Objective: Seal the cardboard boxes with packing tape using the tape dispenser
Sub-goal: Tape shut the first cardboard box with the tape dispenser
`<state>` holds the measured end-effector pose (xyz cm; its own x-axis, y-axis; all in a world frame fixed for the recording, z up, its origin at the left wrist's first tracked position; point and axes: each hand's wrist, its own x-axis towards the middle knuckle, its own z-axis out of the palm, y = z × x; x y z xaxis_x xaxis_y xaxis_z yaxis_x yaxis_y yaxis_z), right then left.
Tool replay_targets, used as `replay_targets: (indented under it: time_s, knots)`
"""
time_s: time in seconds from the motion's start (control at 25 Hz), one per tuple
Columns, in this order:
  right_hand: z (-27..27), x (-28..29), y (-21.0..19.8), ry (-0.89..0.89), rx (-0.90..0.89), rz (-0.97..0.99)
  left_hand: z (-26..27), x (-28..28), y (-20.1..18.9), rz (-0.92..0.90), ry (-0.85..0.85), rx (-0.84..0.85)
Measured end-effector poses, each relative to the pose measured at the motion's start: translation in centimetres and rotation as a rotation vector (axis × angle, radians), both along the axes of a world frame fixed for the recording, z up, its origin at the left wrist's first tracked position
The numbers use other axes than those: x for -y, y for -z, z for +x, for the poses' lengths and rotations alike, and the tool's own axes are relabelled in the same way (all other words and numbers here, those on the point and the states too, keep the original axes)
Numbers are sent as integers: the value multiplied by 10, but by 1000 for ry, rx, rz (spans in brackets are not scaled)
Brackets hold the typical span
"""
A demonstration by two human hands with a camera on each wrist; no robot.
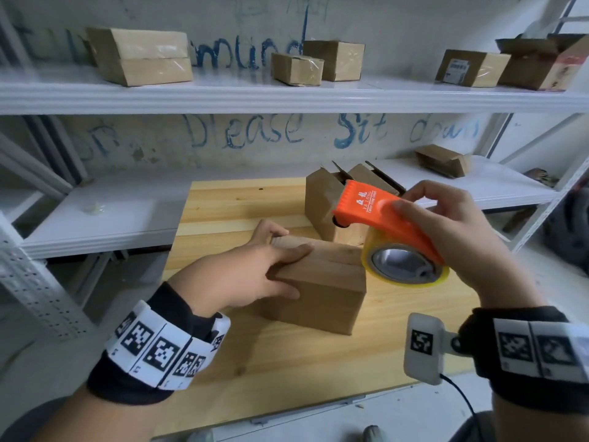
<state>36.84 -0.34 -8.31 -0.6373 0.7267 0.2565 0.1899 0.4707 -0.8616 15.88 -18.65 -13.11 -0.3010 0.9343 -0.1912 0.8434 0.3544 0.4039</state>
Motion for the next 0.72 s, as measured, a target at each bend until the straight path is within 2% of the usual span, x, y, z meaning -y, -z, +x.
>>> replay_targets:
  time_s: [0.2, 0.36, 0.6, 0.72]
  knots:
    - [-3, 14, -14, -56, -8, 36, 4, -2, 1, 15, -33, -13]
    - [-6, 30, -19, -118, 169, 191, 7, 0, 4, 47, -27, 0]
    - [-23, 28, -7, -170, 159, 341, 10, -4, 8, 95, -36, 28]
    - [-26, 25, -1, -213, 183, 321, 11, -3, 10, 133, -14, 24]
